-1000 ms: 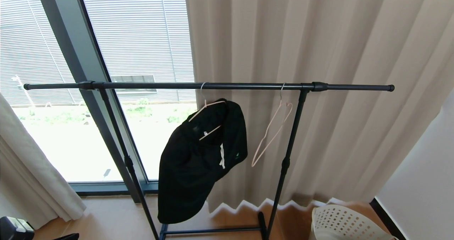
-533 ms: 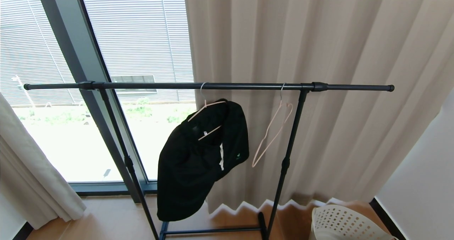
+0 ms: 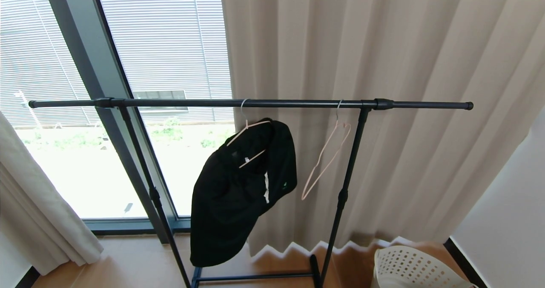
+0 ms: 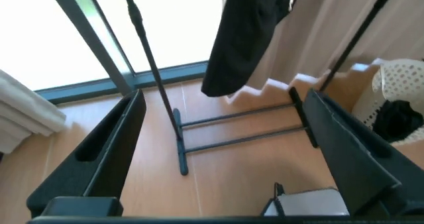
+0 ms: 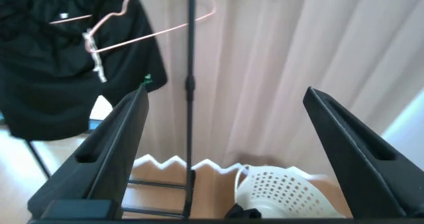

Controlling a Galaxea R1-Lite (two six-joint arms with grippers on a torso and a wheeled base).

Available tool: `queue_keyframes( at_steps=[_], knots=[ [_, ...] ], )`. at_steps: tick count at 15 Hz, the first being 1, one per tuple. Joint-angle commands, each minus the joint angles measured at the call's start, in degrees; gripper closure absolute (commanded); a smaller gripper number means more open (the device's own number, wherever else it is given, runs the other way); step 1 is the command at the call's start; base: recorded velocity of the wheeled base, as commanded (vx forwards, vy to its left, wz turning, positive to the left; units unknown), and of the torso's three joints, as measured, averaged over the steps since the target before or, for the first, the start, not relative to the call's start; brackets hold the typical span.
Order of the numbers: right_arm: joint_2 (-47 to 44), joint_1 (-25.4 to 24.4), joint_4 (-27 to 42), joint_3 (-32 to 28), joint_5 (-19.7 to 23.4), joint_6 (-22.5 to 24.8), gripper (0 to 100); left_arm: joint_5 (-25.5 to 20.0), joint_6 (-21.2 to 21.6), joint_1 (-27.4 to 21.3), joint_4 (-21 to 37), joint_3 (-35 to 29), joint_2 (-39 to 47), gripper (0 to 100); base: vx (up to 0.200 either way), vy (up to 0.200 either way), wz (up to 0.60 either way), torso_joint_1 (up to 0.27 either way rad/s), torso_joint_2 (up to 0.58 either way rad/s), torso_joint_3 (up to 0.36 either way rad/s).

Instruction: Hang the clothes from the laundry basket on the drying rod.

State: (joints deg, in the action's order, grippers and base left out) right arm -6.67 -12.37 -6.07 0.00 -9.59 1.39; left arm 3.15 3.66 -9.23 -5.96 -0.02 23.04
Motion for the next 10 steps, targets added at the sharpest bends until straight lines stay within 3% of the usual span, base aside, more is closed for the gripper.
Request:
queue_keyframes(
  at_steps=[1,4,10],
  knots=[
    [0.6,4.9,-0.08,0.0,0.01,0.02,0,0.28,0.47,1.93,0.25,0.02,-12.23,0,0.0,0.0,0.0,0.0,0.0,0.0],
    [3.06,10.62,-0.08,0.0,0.01,0.02,0,0.37,0.47,2.64,0.51,0.02,-17.33,0,0.0,0.0,0.0,0.0,0.0,0.0],
    [6.14,12.11,-0.17,0.0,-0.16,-0.77,0,2.3,-0.76,4.13,0.42,0.02,-17.24,0,0.0,0.0,0.0,0.0,0.0,0.0]
  ],
)
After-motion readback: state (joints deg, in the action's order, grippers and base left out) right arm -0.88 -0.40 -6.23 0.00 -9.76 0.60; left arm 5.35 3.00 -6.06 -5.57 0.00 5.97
